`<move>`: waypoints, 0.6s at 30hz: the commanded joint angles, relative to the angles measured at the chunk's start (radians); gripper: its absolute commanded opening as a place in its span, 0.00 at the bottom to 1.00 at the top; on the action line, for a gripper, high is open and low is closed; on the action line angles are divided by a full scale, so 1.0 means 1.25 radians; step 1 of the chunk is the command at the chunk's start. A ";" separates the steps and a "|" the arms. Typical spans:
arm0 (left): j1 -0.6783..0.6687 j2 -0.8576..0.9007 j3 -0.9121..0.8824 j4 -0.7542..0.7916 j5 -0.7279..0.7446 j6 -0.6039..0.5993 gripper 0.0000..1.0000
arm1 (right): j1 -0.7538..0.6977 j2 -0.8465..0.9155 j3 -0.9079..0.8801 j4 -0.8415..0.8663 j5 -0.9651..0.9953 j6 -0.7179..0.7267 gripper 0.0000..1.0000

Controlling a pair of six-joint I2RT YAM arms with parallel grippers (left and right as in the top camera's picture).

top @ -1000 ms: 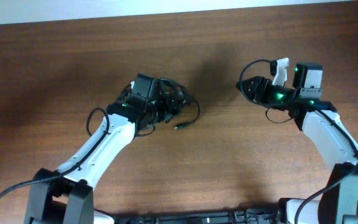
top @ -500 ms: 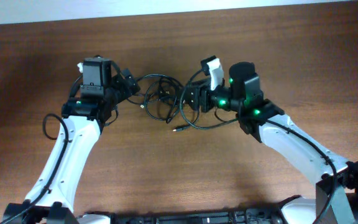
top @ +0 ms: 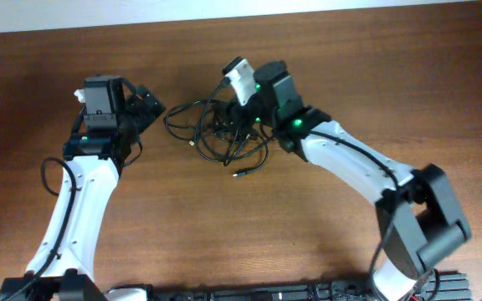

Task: Untangle cables
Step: 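Pull one cable with the right gripper toward the upper right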

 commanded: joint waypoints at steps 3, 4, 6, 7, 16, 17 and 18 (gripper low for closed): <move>0.002 -0.013 0.012 -0.038 0.030 -0.005 0.99 | 0.020 0.092 0.017 0.156 0.007 -0.006 0.53; 0.002 -0.013 0.012 -0.042 0.030 -0.005 0.99 | 0.022 0.105 0.017 0.186 0.007 -0.006 0.46; 0.002 -0.013 0.012 -0.043 0.049 -0.005 0.99 | 0.023 0.122 0.017 0.220 0.004 -0.006 0.20; 0.001 -0.013 0.012 -0.044 0.085 -0.005 0.99 | 0.023 0.124 0.017 0.218 0.004 -0.006 0.04; -0.073 -0.013 0.011 -0.102 0.107 -0.005 0.99 | 0.020 -0.023 0.378 -0.524 0.039 0.103 0.04; -0.074 -0.013 0.011 -0.100 0.107 -0.005 0.99 | 0.020 -0.041 0.381 -0.579 0.013 0.103 0.04; -0.074 -0.013 0.011 -0.100 0.108 -0.005 0.99 | 0.020 -0.058 0.381 -0.619 0.013 0.103 0.04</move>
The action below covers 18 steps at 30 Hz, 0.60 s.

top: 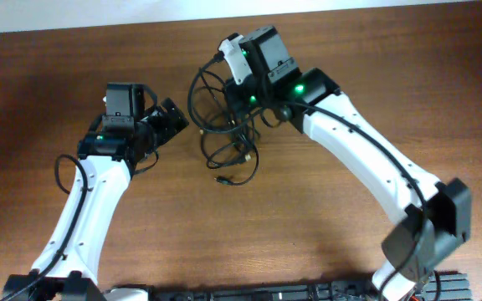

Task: Untangle cables
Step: 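Pull one cable with the right gripper toward the upper right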

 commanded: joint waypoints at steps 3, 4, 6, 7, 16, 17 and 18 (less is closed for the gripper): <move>-0.019 -0.013 0.009 0.018 0.007 -0.005 0.99 | 0.003 -0.077 0.020 -0.090 -0.029 0.050 0.04; -0.042 -0.012 0.008 0.034 0.009 -0.005 0.99 | 0.003 -0.077 0.020 -0.080 -0.029 0.050 0.04; -0.123 0.011 0.008 0.070 0.009 -0.001 0.99 | 0.003 -0.077 0.020 -0.067 -0.029 0.050 0.04; -0.159 0.034 0.008 0.097 0.013 0.013 0.99 | 0.003 -0.077 0.020 -0.067 -0.029 0.050 0.04; -0.143 0.245 0.008 0.221 0.272 0.136 0.00 | -0.086 -0.083 0.020 -0.155 0.088 0.091 0.04; -0.054 0.194 0.008 0.186 0.272 0.144 0.00 | -0.177 -0.085 0.020 -0.249 0.186 0.160 0.04; 0.025 0.147 0.008 0.167 0.275 0.144 0.00 | -0.235 -0.085 0.020 -0.299 0.233 0.199 0.04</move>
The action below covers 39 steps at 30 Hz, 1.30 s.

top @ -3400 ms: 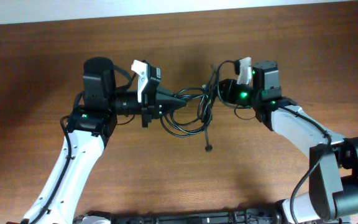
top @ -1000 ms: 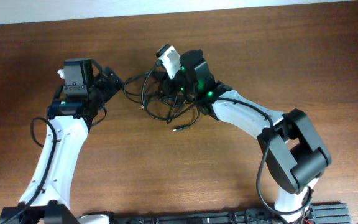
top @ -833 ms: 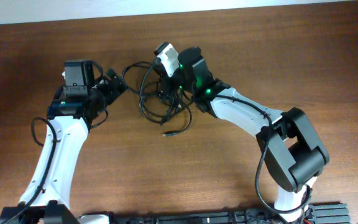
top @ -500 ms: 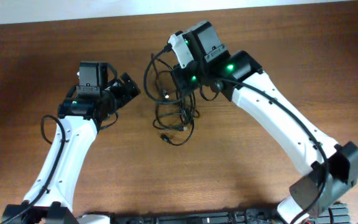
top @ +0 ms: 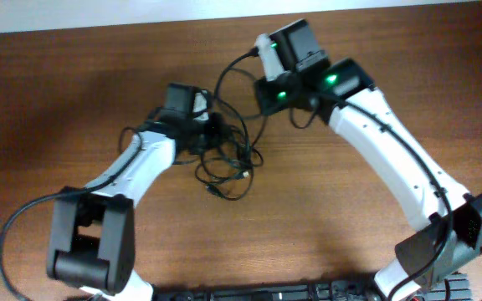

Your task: Untangle cables

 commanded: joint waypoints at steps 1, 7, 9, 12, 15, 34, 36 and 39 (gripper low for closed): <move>0.223 -0.144 0.004 -0.052 0.005 0.050 0.00 | -0.189 -0.033 0.007 -0.121 0.195 0.143 0.04; 0.426 -0.330 0.004 -0.091 -0.040 0.154 0.00 | -0.444 -0.027 0.005 -0.145 0.252 0.175 0.04; 0.489 -0.339 0.004 -0.094 -0.109 0.116 0.00 | -0.491 -0.027 0.005 -0.159 0.324 0.202 0.04; 0.572 -0.338 0.004 -0.147 -0.049 0.002 0.00 | -0.551 -0.027 0.005 -0.167 0.216 0.231 0.04; 0.468 -0.338 0.002 -0.146 0.183 0.180 0.00 | -0.515 -0.027 0.004 -0.168 0.046 0.230 0.09; 0.225 -0.338 0.000 -0.210 -0.313 0.061 0.99 | 0.078 0.249 -0.132 0.493 -0.131 0.500 0.56; 0.225 -0.338 0.000 -0.211 -0.313 0.061 0.99 | 0.095 0.295 -0.132 0.558 -0.130 0.547 0.56; 0.225 -0.338 0.000 -0.213 -0.313 0.061 0.99 | 0.099 0.320 -0.132 0.600 -0.131 0.555 0.29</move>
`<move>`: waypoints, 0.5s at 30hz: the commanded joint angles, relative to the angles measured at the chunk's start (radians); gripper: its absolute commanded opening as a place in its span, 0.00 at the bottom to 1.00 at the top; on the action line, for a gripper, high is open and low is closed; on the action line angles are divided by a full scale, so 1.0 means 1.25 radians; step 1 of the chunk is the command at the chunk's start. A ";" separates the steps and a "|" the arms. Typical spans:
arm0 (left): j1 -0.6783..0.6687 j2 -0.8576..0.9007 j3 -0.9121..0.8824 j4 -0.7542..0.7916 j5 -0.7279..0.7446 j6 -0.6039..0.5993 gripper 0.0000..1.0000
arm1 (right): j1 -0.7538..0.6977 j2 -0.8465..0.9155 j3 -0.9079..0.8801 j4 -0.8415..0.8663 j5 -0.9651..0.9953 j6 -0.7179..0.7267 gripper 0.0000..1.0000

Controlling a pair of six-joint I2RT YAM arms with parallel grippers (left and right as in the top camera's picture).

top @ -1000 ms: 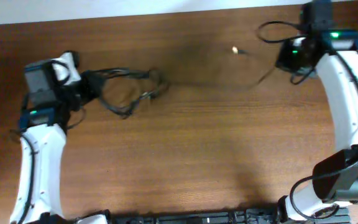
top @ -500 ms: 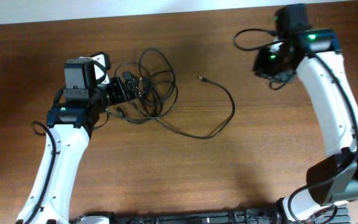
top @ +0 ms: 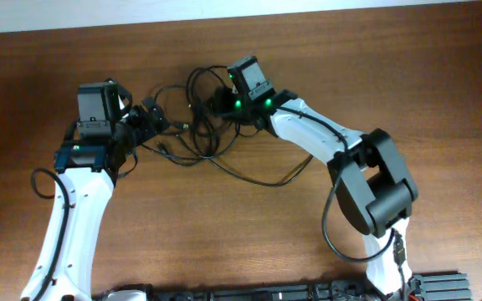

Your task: Untangle cables

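Observation:
A black cable tangle (top: 192, 125) lies on the table between my two grippers. One long loop (top: 266, 180) trails out to the right under my right arm. My left gripper (top: 151, 118) points right at the tangle's left edge and is shut on a cable strand there. My right gripper (top: 214, 99) points left, low over the tangle's upper right part. Its fingers are dark against the cables, so their state is unclear. No white plug shows.
The brown wooden table (top: 392, 67) spreads on all sides. A pale wall strip (top: 74, 15) runs along the far edge. My right arm's base and a dark rail (top: 375, 288) sit at the near edge.
My left gripper has drawn back to the left from the middle of the tangle, with cable strands now stretched leftwards. My right gripper came down and left onto the tangle. The white plug is out of sight.
First the right gripper held a white plug at the tangle's top, with the left gripper apart at the left. The right then lifted the plug up and right while the left reached into the tangle. Now the cables lie spread wider, one loop far right.

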 commanded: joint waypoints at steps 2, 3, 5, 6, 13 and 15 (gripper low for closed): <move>0.002 -0.014 0.001 -0.004 -0.012 -0.007 0.99 | 0.003 0.012 0.004 0.072 -0.007 0.016 0.04; 0.002 -0.009 0.001 -0.004 -0.012 -0.007 0.99 | 0.003 0.012 0.004 0.080 -0.012 0.016 0.04; 0.002 0.025 0.000 -0.004 -0.011 -0.007 0.99 | -0.006 -0.006 0.005 0.089 -0.070 -0.067 0.04; 0.002 0.054 0.000 -0.004 -0.011 -0.007 0.99 | -0.017 -0.041 0.005 0.070 -0.081 -0.102 0.04; 0.002 0.193 0.000 0.087 -0.005 -0.007 0.99 | -0.027 -0.410 0.005 -0.219 -0.279 -0.482 0.04; 0.002 0.196 0.001 0.114 0.056 -0.007 0.99 | -0.027 -0.441 0.005 -0.249 -0.279 -0.482 0.04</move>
